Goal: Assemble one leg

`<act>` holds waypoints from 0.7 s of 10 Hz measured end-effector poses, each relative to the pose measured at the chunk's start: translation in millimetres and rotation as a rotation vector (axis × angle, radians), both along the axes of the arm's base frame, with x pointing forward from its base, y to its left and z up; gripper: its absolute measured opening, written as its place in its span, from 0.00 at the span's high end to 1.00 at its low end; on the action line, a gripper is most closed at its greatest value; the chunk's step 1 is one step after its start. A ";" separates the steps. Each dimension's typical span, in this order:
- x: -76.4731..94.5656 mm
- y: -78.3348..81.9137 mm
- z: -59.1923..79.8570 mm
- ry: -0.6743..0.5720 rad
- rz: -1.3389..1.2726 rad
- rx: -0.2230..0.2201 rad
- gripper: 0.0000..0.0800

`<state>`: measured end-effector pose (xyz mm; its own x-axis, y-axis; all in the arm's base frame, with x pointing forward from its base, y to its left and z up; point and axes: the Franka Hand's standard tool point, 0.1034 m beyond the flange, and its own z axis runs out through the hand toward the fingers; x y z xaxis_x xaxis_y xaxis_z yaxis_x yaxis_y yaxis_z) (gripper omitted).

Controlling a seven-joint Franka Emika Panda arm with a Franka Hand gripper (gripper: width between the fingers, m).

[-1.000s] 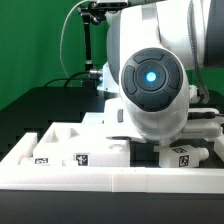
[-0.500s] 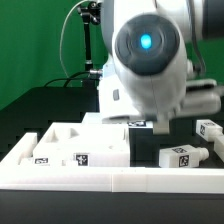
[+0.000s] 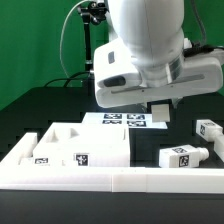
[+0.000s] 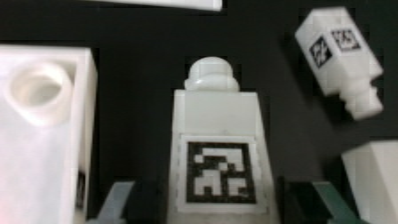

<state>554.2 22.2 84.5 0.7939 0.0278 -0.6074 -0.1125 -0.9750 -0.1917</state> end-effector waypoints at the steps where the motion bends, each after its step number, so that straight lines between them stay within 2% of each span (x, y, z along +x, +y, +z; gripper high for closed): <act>1: 1.0 -1.4 2.2 -0.044 -0.005 -0.008 0.64; 2: 10.4 -10.1 10.9 -0.116 0.023 0.008 0.64; 3: 24.9 -19.6 28.8 -0.199 0.035 0.002 0.64; 4: 35.3 -21.0 40.6 -0.276 0.036 -0.010 0.64; 7: 45.8 -26.1 36.4 -0.503 -0.002 -0.062 0.64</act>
Offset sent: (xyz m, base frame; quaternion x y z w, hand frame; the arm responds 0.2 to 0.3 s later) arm 0.0291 -0.0301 0.0526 -0.0748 0.1691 -0.0581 0.9810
